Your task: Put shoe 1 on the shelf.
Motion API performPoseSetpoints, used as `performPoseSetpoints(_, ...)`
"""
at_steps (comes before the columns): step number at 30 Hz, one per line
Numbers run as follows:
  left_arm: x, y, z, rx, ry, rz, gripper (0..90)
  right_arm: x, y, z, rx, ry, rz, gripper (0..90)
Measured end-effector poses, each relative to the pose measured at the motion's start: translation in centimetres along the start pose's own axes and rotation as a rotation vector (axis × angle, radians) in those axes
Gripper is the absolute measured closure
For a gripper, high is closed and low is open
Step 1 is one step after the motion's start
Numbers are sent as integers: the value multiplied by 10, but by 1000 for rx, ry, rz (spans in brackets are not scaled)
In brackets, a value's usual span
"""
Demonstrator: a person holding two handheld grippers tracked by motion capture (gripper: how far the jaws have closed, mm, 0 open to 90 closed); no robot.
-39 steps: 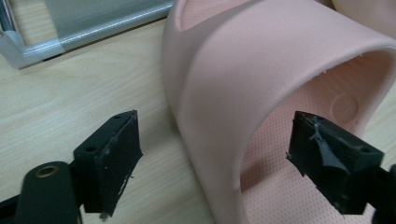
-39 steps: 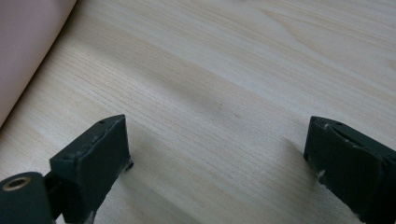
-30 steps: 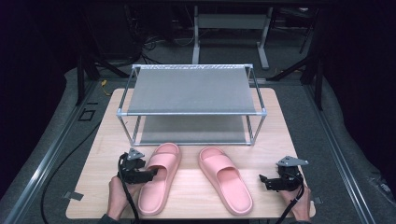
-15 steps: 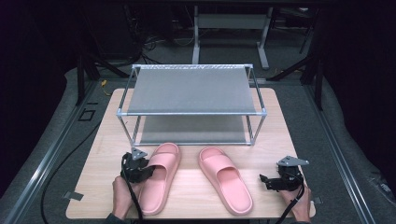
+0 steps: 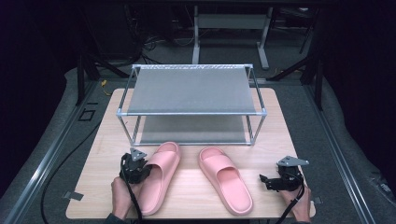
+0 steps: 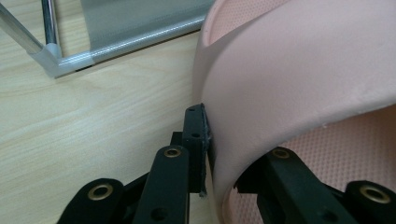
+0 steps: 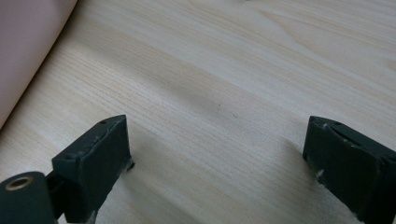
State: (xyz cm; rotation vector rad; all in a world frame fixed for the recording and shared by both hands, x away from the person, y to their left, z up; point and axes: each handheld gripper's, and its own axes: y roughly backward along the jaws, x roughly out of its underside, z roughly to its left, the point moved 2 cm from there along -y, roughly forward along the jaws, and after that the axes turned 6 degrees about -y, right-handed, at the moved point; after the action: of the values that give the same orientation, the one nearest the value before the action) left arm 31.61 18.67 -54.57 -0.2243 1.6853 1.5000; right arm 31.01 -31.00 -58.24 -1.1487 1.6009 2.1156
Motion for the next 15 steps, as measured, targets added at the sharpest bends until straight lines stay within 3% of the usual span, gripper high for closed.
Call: performPoseSetpoints(15,-8,13,4,121,-52,-51,820,0,1,-1,-12,-5,-5,71)
